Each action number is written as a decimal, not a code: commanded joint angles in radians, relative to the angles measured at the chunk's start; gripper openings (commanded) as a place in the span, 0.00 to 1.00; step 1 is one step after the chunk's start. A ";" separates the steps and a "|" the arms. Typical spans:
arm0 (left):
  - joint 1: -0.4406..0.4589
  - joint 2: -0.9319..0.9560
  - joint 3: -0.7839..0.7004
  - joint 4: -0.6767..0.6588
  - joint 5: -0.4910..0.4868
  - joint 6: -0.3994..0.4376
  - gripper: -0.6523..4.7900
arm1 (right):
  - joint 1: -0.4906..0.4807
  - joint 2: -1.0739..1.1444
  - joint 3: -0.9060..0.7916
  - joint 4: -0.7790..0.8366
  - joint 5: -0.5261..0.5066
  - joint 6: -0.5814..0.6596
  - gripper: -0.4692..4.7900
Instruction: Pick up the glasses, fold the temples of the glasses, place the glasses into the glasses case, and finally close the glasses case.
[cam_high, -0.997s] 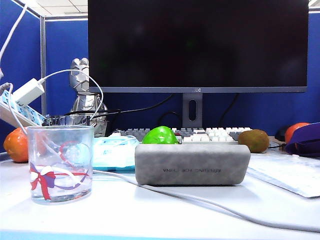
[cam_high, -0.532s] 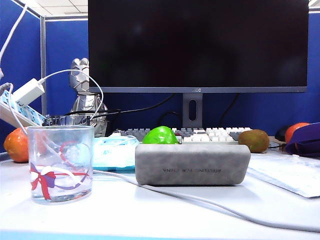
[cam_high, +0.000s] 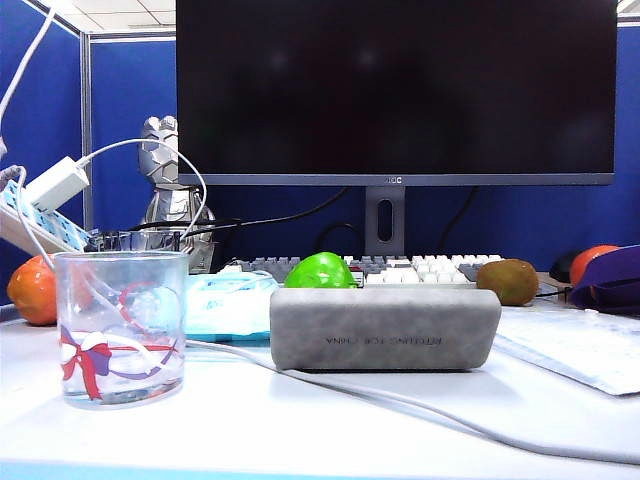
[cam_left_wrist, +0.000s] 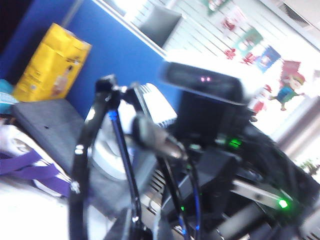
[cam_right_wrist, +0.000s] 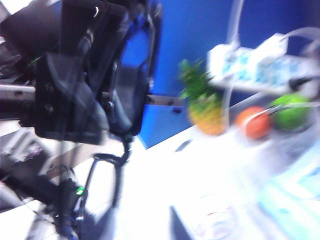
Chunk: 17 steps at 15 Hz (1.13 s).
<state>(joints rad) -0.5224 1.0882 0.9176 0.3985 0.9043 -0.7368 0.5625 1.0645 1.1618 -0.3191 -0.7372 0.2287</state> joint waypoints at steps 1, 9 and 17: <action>-0.002 -0.003 0.004 0.022 0.066 0.004 0.12 | 0.001 0.004 0.003 0.074 -0.025 0.058 0.36; -0.002 -0.003 0.004 0.029 0.065 0.023 0.12 | 0.001 0.058 0.003 0.167 -0.161 0.192 0.36; -0.002 -0.003 0.004 0.029 0.065 0.027 0.12 | 0.001 0.073 0.003 0.198 -0.167 0.222 0.36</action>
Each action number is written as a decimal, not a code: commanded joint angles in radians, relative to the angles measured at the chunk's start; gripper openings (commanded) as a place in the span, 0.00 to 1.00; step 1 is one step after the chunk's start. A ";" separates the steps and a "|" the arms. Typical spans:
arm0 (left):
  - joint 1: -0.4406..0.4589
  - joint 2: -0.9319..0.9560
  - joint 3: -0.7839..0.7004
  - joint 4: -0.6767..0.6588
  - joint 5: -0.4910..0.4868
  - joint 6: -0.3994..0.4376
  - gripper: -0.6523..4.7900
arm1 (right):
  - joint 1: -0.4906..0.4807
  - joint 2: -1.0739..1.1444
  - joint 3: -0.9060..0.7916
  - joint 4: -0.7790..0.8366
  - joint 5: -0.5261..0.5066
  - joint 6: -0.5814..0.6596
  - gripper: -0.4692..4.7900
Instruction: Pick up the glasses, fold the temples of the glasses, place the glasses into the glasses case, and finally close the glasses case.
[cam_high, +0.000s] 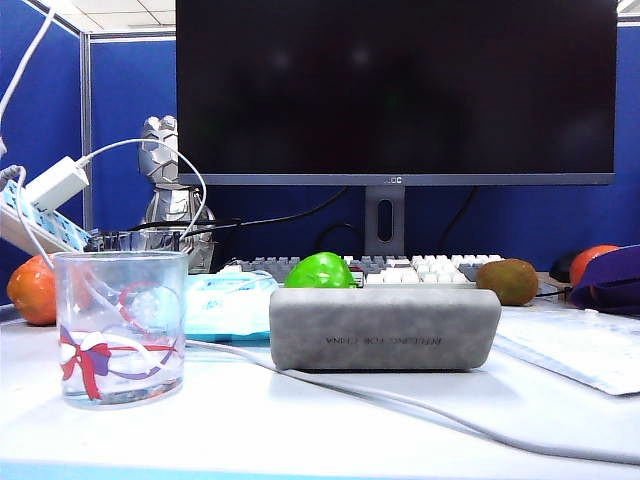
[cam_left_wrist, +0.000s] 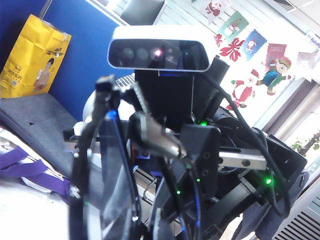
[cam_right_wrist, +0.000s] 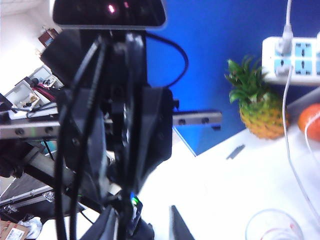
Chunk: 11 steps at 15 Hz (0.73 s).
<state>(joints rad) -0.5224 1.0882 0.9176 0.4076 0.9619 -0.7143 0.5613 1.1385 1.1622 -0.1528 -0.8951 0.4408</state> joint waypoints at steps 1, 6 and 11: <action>-0.002 -0.003 0.004 0.020 0.008 0.005 0.12 | 0.002 0.003 0.003 0.031 -0.015 0.021 0.36; -0.002 -0.003 0.004 0.020 0.008 0.004 0.12 | 0.002 0.022 0.003 0.047 -0.032 0.038 0.29; -0.002 -0.003 0.004 0.019 0.008 0.005 0.12 | 0.002 0.026 0.003 0.061 -0.032 0.058 0.30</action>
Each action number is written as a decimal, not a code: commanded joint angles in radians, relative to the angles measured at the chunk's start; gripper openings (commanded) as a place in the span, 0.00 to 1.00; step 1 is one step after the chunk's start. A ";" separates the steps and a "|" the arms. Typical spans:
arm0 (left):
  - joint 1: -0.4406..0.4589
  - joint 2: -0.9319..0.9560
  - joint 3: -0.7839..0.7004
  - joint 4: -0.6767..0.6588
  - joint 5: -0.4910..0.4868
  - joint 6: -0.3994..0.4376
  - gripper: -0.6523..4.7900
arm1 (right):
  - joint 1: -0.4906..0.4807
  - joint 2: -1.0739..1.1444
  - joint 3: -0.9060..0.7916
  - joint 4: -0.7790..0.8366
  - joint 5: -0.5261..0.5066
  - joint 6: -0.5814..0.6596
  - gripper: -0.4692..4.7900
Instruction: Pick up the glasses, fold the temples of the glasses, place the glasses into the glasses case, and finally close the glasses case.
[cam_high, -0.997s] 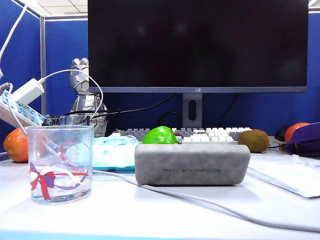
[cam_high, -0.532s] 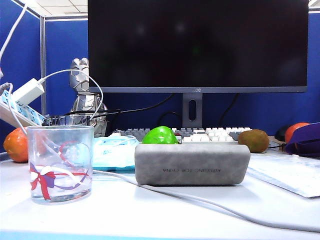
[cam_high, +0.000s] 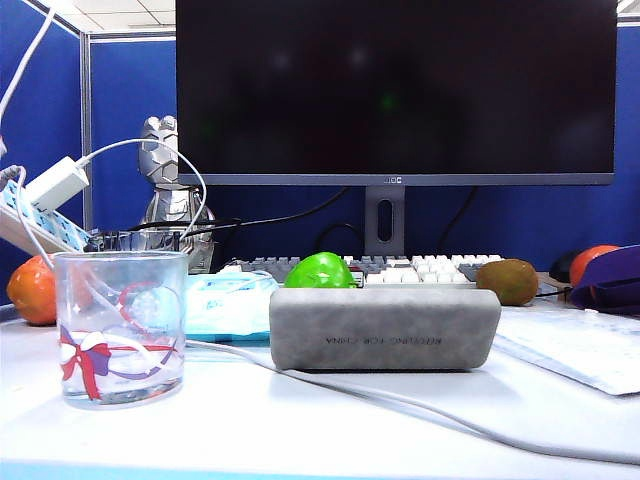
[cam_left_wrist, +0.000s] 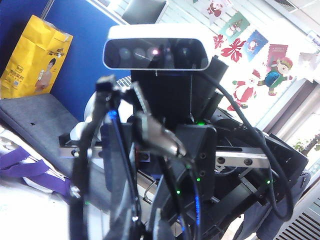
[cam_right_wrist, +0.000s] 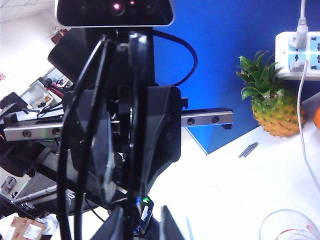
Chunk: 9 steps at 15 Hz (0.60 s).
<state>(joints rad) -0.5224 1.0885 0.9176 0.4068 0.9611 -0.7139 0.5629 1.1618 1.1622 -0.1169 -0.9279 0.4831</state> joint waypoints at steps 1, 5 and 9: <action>-0.002 -0.003 0.004 0.020 0.008 0.004 0.12 | 0.001 0.006 0.003 0.025 0.001 0.019 0.30; -0.002 -0.003 0.004 0.021 0.008 0.007 0.12 | 0.001 0.006 0.003 0.025 0.002 0.018 0.29; -0.002 -0.002 0.004 0.020 0.008 0.007 0.12 | 0.001 0.018 0.003 0.026 0.001 0.019 0.22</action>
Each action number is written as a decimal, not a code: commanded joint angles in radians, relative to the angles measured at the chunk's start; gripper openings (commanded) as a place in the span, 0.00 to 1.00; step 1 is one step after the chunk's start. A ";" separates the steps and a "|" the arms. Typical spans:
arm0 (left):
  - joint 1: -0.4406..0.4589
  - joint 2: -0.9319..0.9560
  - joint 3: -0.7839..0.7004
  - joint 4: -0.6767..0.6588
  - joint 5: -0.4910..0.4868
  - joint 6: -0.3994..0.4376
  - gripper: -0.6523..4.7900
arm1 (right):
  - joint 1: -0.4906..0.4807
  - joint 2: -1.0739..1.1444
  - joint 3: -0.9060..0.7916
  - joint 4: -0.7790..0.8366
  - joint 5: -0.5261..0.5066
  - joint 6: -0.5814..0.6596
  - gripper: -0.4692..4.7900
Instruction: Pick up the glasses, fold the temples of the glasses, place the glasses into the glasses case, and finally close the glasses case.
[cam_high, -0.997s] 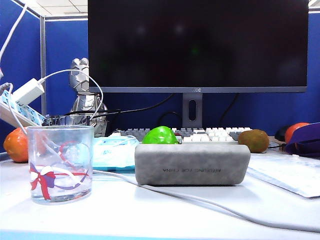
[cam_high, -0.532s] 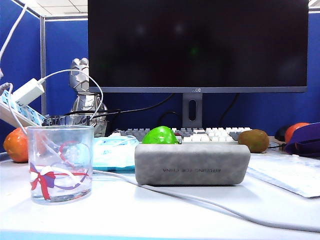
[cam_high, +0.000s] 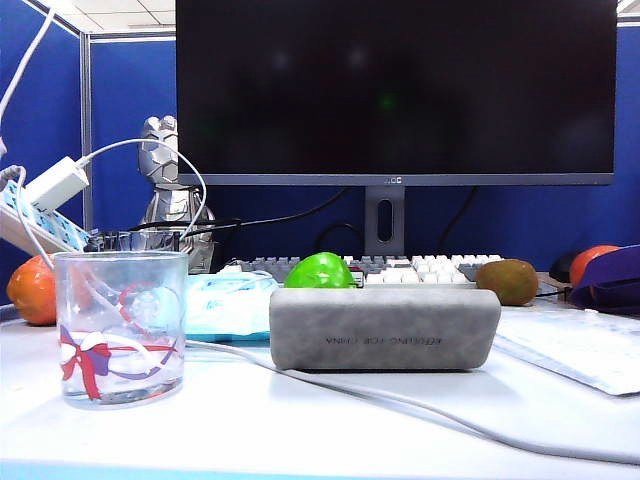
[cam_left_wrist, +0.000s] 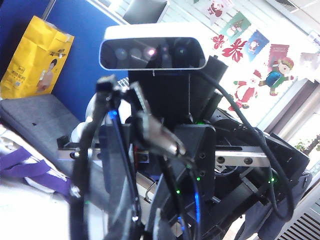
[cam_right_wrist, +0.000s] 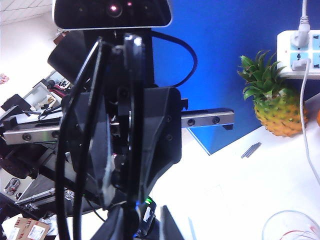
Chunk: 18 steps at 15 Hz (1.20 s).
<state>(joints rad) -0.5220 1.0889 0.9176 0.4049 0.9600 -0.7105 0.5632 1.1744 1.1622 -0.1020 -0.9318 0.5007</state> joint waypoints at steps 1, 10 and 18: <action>-0.002 -0.003 0.004 0.022 0.009 0.003 0.12 | 0.001 0.005 0.003 0.011 0.005 0.001 0.22; -0.002 0.001 0.004 0.021 0.005 0.005 0.58 | 0.000 0.005 0.003 0.032 -0.014 -0.009 0.10; 0.002 0.001 0.004 -0.118 -0.032 0.180 0.92 | -0.099 -0.001 0.003 0.017 -0.017 -0.064 0.09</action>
<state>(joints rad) -0.5213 1.0946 0.9176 0.2829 0.9428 -0.5514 0.4744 1.1801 1.1618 -0.0914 -0.9451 0.4366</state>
